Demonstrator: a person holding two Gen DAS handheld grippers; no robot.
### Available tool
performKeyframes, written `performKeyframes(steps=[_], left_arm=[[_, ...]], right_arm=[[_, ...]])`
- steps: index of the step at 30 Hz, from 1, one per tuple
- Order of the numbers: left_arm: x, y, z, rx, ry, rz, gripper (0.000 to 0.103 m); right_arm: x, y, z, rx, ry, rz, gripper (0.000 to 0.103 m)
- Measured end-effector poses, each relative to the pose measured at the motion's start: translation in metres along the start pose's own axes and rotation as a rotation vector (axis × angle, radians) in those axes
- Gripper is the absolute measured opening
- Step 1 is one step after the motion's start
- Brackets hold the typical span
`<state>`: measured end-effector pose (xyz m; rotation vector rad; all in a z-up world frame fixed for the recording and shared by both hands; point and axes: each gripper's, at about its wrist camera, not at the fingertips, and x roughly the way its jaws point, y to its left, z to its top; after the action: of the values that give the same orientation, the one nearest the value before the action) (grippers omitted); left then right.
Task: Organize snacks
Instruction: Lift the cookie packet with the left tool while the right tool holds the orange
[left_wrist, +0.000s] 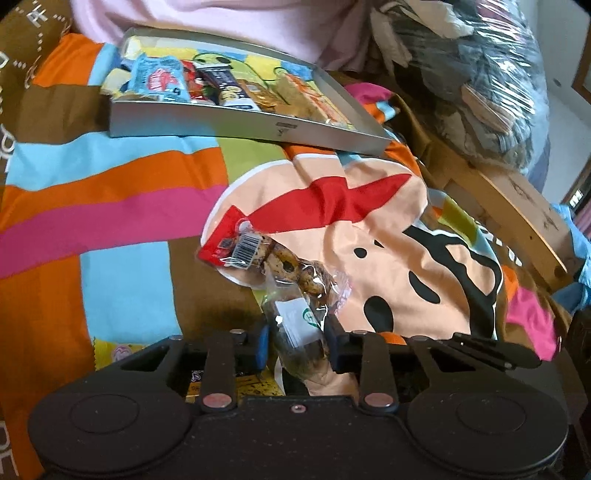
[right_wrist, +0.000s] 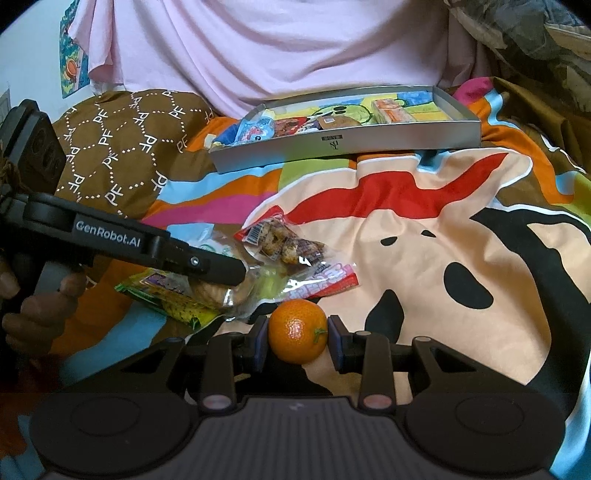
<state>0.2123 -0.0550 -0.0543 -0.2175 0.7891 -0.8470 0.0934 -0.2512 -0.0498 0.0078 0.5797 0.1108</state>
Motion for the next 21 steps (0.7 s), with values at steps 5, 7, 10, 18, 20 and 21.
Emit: performKeyframes(steps=[5,7,10,18,20,21], left_arm=[[0.004,0.000,-0.003,0.005,0.017,0.029,0.028],[0.003,-0.001,-0.001,0.003,0.008,0.029,0.028],[-0.002,-0.001,0.003,-0.010,-0.014,0.024,0.026],[-0.014,0.005,0.014,-0.097,-0.064,-0.001,0.025],[-0.017,0.006,0.018,-0.111,-0.086,-0.006,0.025],[-0.019,0.007,0.021,-0.115,-0.099,-0.005,0.025]], right_arm=[[0.002,0.002,0.000,-0.004,0.005,-0.002,0.037],[0.002,0.003,0.000,-0.005,0.003,-0.001,0.037],[0.001,0.004,0.002,-0.006,-0.003,0.000,0.037],[-0.003,0.009,0.015,-0.008,-0.041,0.015,0.037],[-0.003,0.011,0.017,-0.013,-0.045,0.018,0.037],[-0.002,0.011,0.019,-0.017,-0.047,0.020,0.037]])
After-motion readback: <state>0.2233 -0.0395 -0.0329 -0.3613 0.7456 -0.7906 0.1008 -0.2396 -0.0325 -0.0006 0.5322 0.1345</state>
